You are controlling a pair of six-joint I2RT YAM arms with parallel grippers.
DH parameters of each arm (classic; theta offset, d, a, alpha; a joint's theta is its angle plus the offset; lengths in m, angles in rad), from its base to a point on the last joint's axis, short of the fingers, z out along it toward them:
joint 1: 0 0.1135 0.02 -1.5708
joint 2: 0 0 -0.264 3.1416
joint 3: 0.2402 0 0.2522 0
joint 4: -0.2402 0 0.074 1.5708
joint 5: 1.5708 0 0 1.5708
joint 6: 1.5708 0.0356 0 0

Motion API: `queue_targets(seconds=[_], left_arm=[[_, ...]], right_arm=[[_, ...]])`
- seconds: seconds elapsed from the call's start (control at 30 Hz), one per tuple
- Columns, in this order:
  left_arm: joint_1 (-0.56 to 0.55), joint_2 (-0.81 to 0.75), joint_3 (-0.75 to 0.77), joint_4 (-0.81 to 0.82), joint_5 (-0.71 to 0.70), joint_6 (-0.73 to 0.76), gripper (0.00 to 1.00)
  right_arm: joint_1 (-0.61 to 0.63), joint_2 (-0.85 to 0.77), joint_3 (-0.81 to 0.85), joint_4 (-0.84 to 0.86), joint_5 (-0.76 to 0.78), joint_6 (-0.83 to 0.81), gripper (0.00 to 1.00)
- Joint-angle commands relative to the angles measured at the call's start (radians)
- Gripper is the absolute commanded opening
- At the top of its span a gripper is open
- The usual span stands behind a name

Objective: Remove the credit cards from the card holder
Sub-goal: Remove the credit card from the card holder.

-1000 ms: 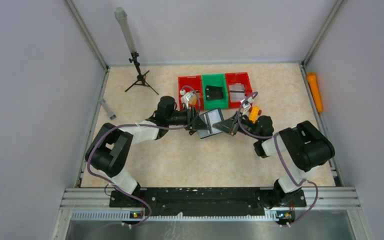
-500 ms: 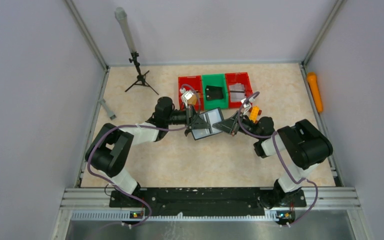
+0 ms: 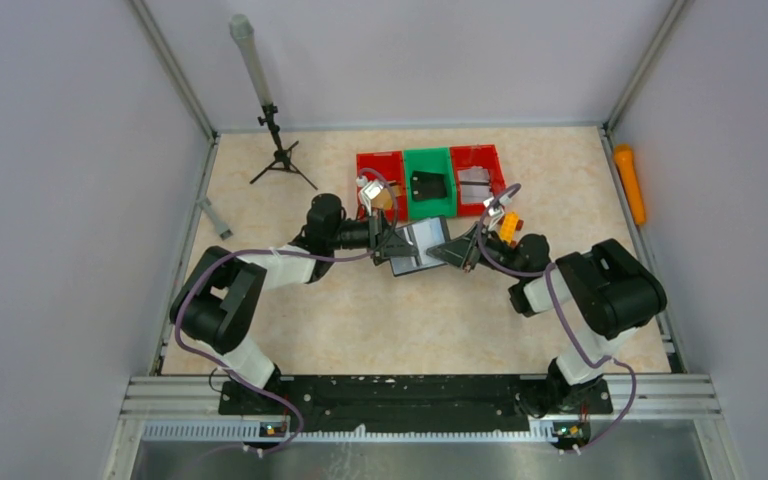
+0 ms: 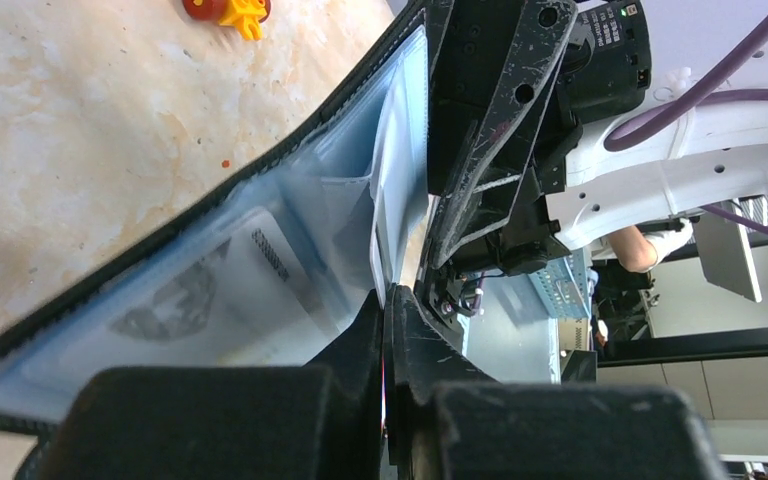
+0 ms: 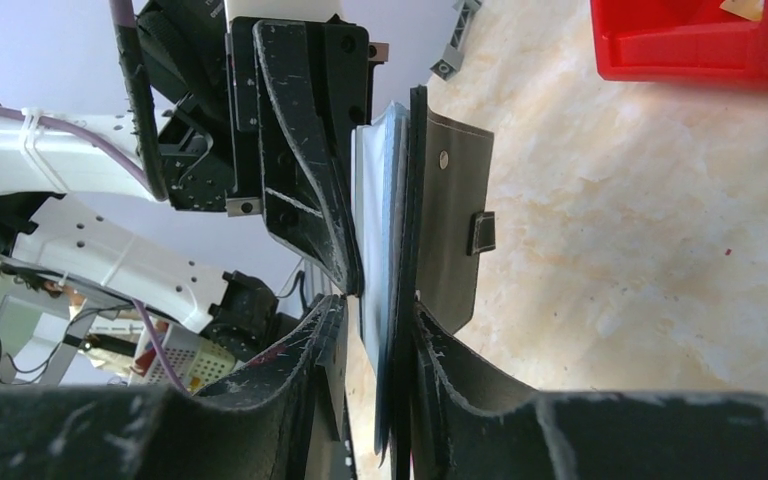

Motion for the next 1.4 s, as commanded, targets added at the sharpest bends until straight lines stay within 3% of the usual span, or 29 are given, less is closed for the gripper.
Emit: queue_targets(seconds=[0.0,0.2,1.03,1.2,1.37], left_arm=[[0.018,-0.019,-0.011,0.048,-0.014,-0.001,0.0],[0.025,-0.021,-0.015,0.055,-0.011,-0.01,0.0],[0.039,-0.014,-0.02,0.063,-0.011,-0.021,0.0],[0.054,-0.03,-0.033,0.063,-0.025,-0.02,0.0],[0.058,-0.058,-0.042,0.038,-0.046,0.004,0.0]], right_arm=[[-0.02,-0.046,-0.021,0.119,-0.011,-0.014,0.26],[-0.041,-0.044,-0.038,0.154,-0.004,0.002,0.05],[-0.089,-0.055,-0.076,0.189,0.029,0.023,0.03],[-0.12,-0.085,-0.104,0.134,0.071,-0.001,0.01],[-0.132,-0.163,-0.111,-0.064,0.139,-0.092,0.0]])
